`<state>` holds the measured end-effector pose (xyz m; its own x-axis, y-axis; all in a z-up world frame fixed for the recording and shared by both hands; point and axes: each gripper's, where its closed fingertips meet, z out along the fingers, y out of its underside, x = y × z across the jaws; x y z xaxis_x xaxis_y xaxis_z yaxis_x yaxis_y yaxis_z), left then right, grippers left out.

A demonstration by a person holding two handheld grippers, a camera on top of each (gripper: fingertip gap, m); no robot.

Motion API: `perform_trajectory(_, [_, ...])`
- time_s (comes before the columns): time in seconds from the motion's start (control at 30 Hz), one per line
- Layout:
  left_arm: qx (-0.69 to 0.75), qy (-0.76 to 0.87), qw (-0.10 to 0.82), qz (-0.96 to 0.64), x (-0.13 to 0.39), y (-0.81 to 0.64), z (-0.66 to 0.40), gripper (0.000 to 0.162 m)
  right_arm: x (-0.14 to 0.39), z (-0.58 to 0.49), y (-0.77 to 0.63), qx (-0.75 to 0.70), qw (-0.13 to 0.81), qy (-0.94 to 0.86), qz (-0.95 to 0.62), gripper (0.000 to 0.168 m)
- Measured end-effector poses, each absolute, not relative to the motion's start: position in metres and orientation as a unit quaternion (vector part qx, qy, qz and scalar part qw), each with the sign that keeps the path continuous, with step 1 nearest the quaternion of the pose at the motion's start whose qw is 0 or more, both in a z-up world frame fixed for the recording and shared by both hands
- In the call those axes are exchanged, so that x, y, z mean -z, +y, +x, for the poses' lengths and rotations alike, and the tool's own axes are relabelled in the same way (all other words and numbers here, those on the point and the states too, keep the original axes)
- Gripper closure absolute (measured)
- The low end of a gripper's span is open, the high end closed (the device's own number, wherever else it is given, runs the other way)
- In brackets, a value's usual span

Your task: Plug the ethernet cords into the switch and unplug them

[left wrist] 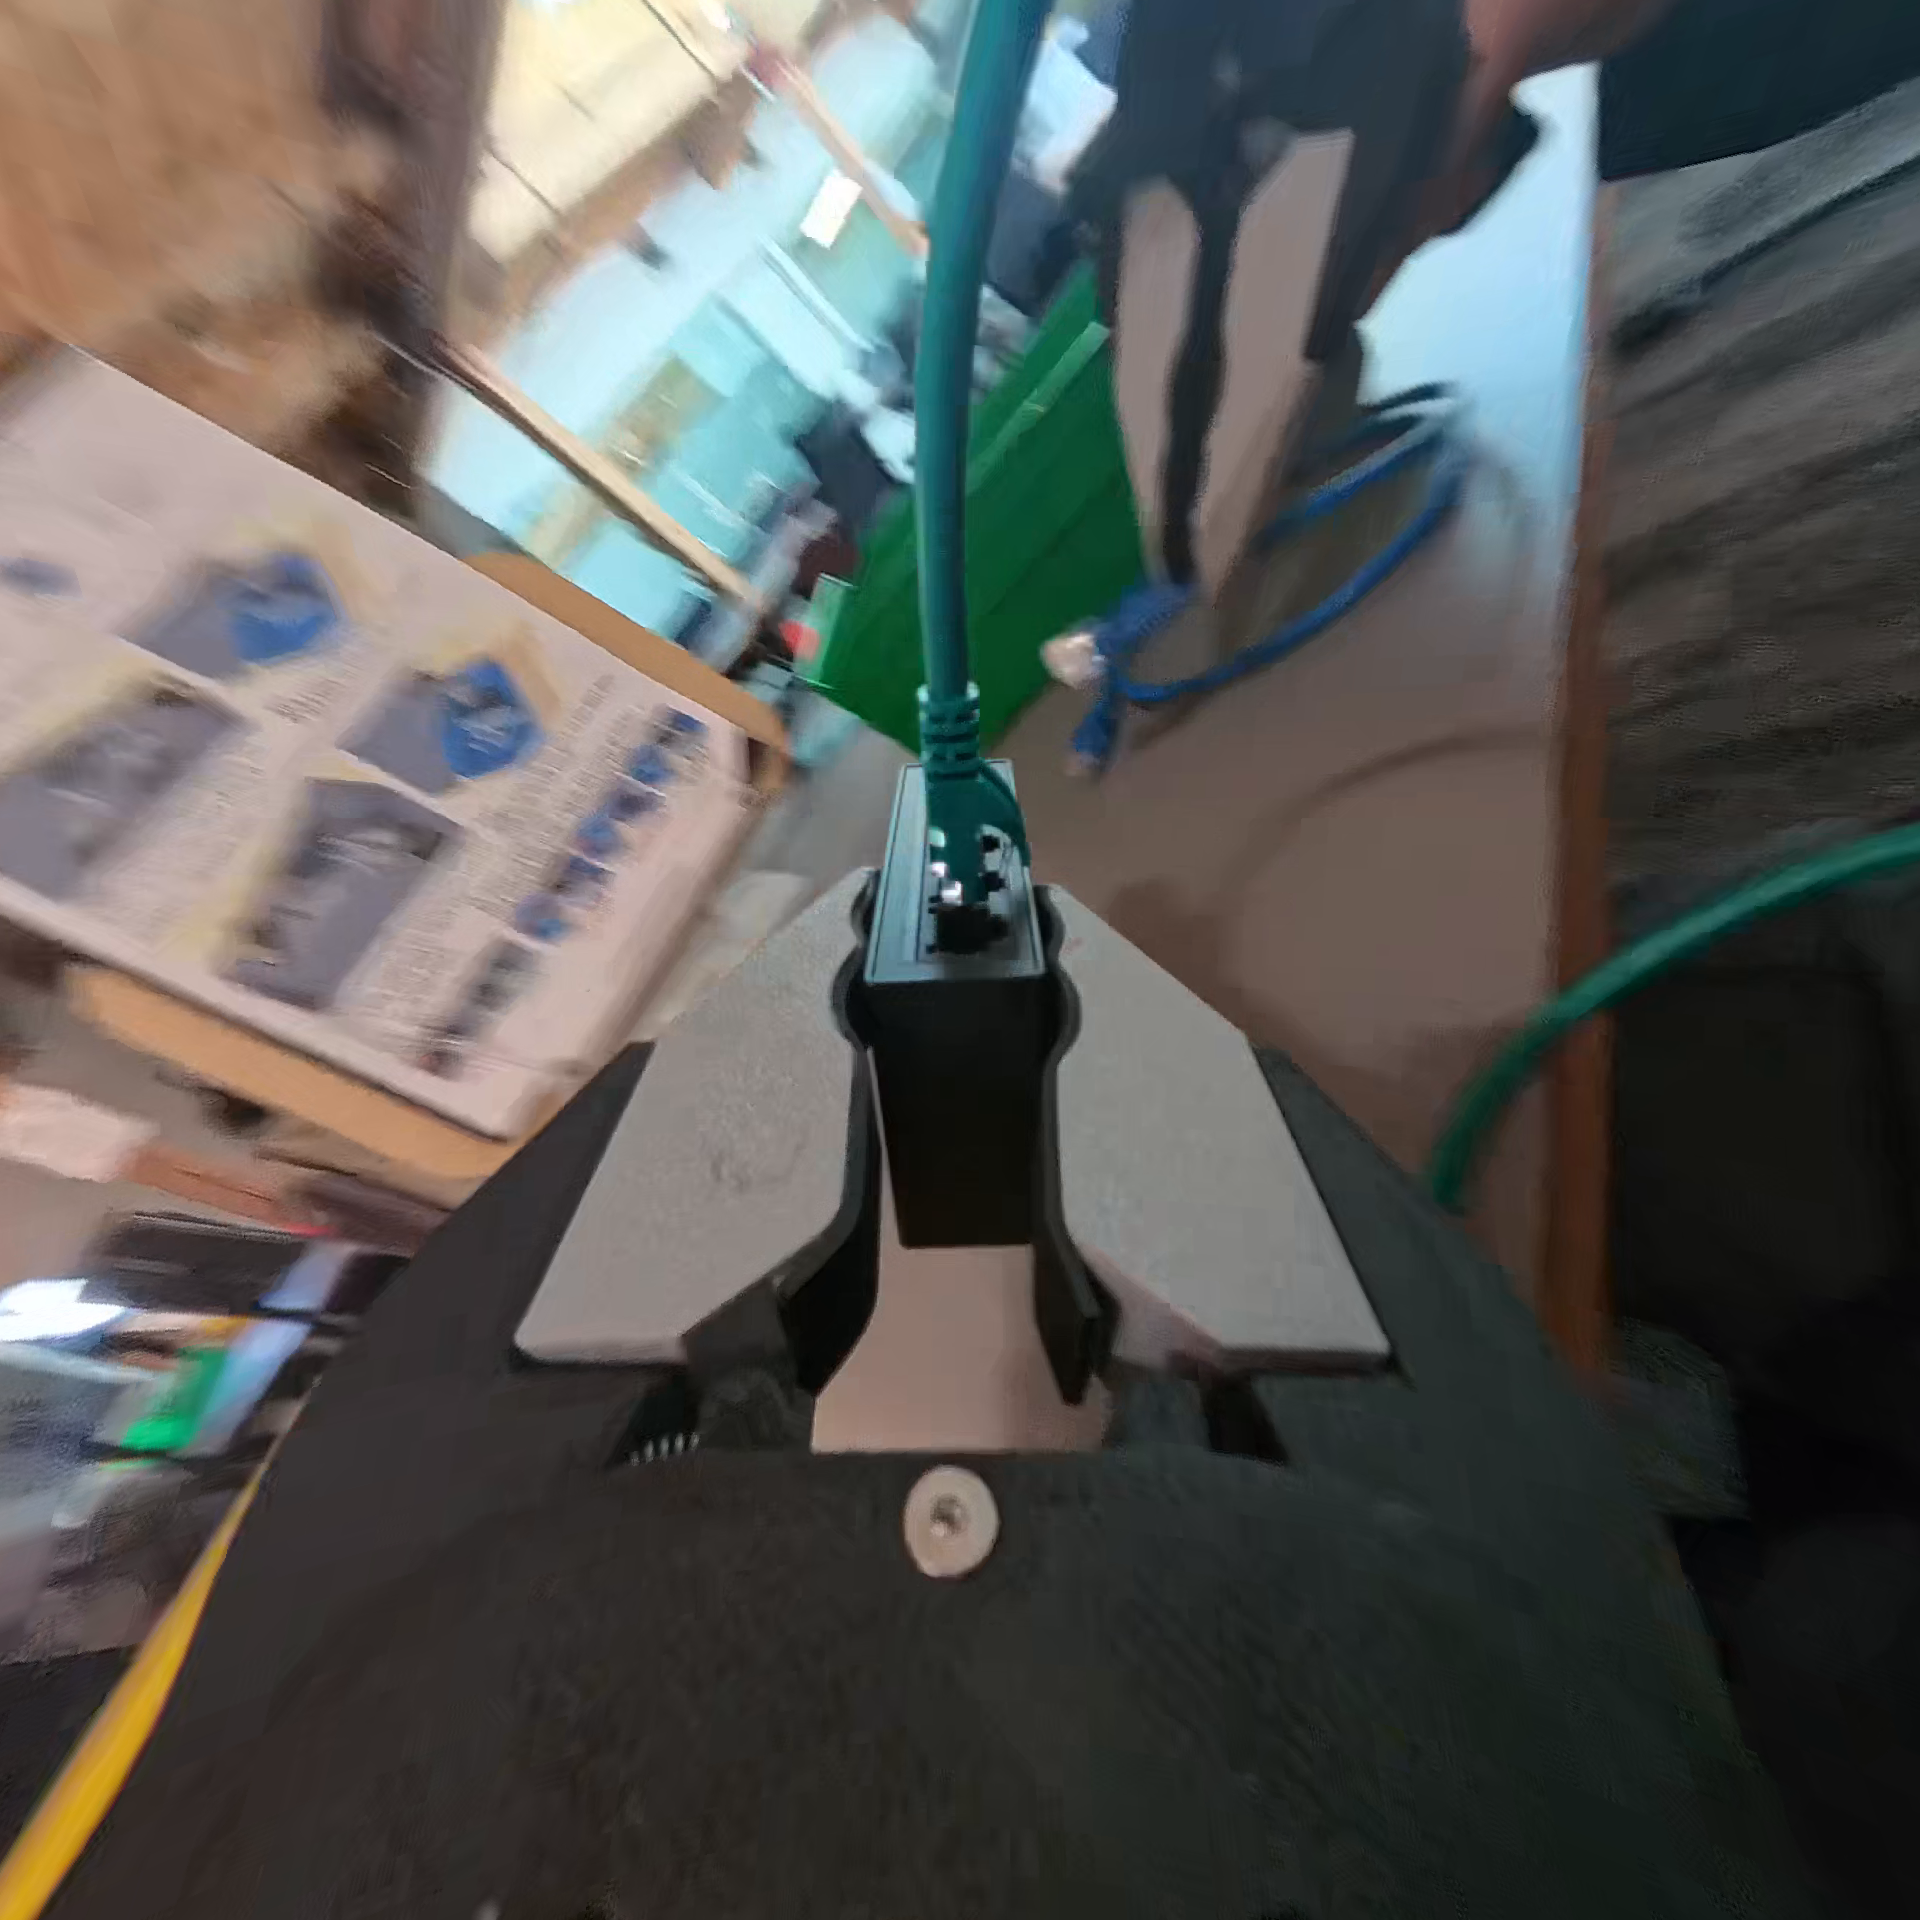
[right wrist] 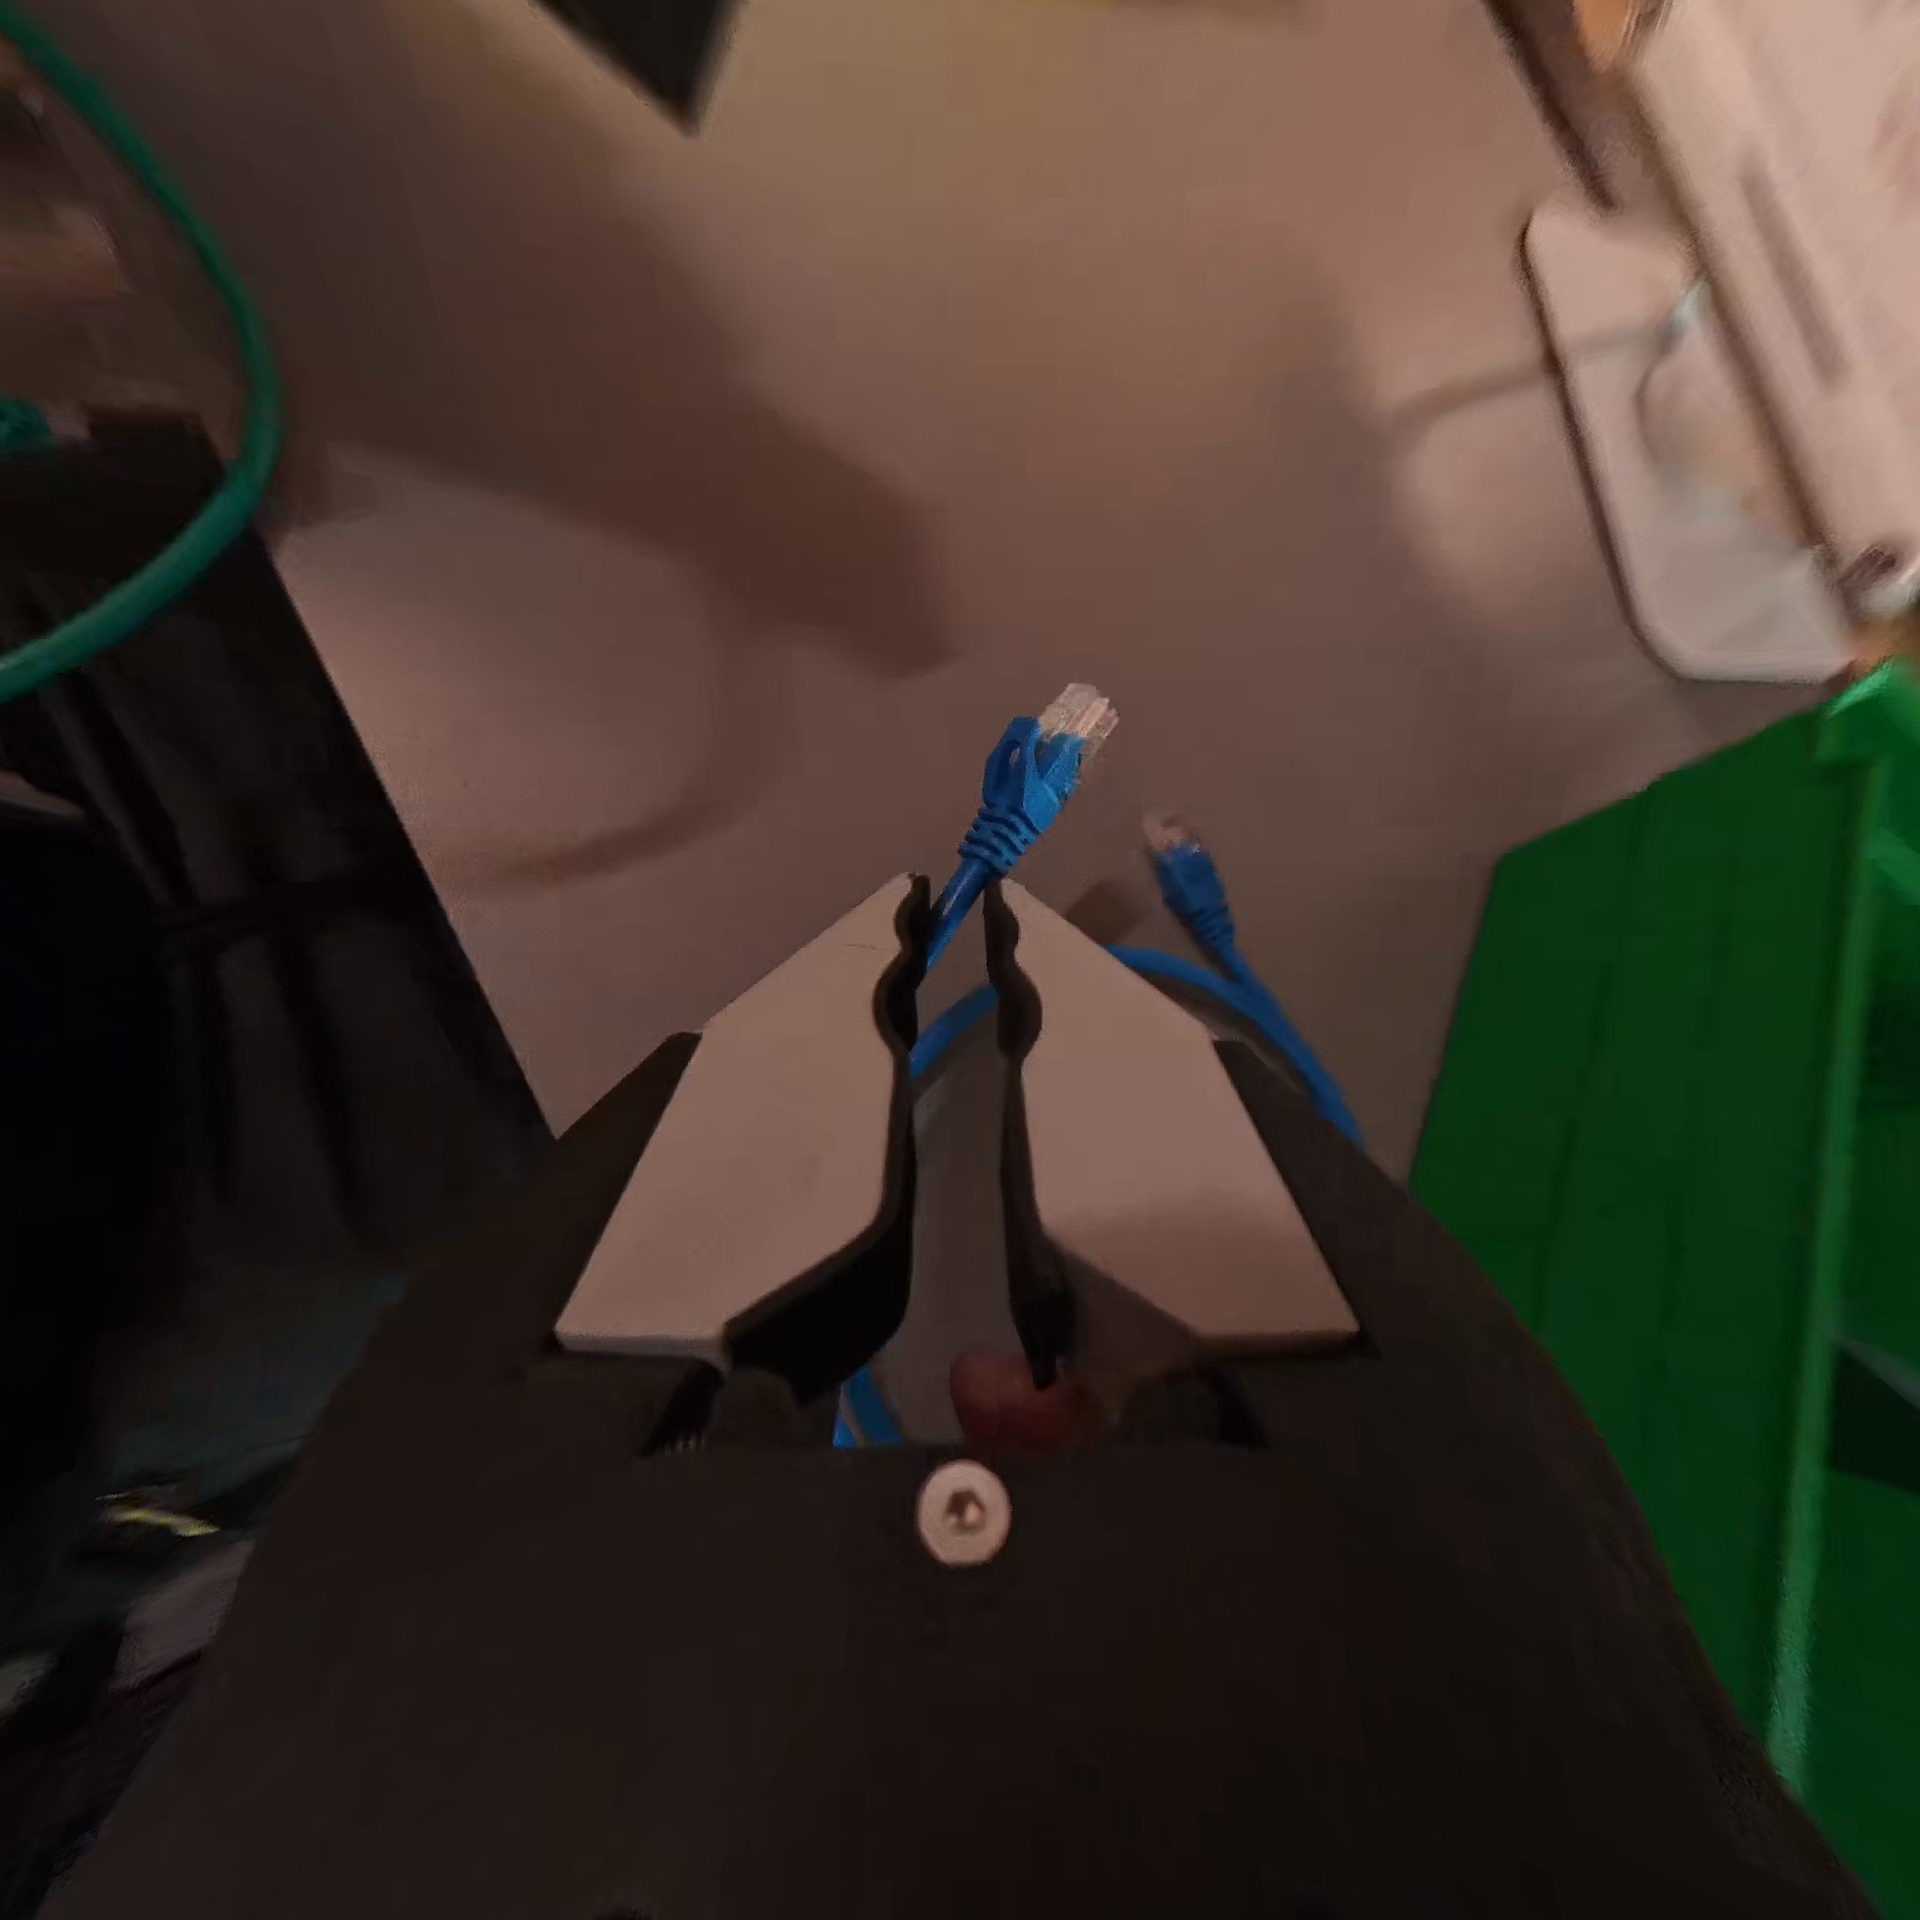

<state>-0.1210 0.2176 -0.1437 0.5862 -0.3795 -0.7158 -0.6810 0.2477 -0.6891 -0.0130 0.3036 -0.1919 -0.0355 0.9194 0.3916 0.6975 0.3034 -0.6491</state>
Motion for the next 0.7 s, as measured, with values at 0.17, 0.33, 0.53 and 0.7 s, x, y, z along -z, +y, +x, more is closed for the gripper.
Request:
perform_trajectory(0.17, [-0.013,0.422,0.620,-0.661,0.160,0.220,-0.113,0.135,0.169,-0.023,0.289,-0.018,0.463,-0.767,-0.444,0.163])
perform_trajectory(0.33, [-0.011,0.389,0.602,-0.697,0.175,0.231,-0.133,0.135,0.193,-0.033,0.291,0.068,0.442,-0.815,-0.368,0.164])
perform_trajectory(0.53, [-0.006,0.377,0.596,-0.709,0.180,0.232,-0.145,0.136,0.236,-0.031,0.300,-0.023,0.339,-0.834,-0.435,0.157])
perform_trajectory(0.7, [-0.008,0.371,0.592,-0.715,0.177,0.233,-0.155,0.136,0.228,-0.017,0.311,-0.118,0.292,-0.766,-0.560,0.145])
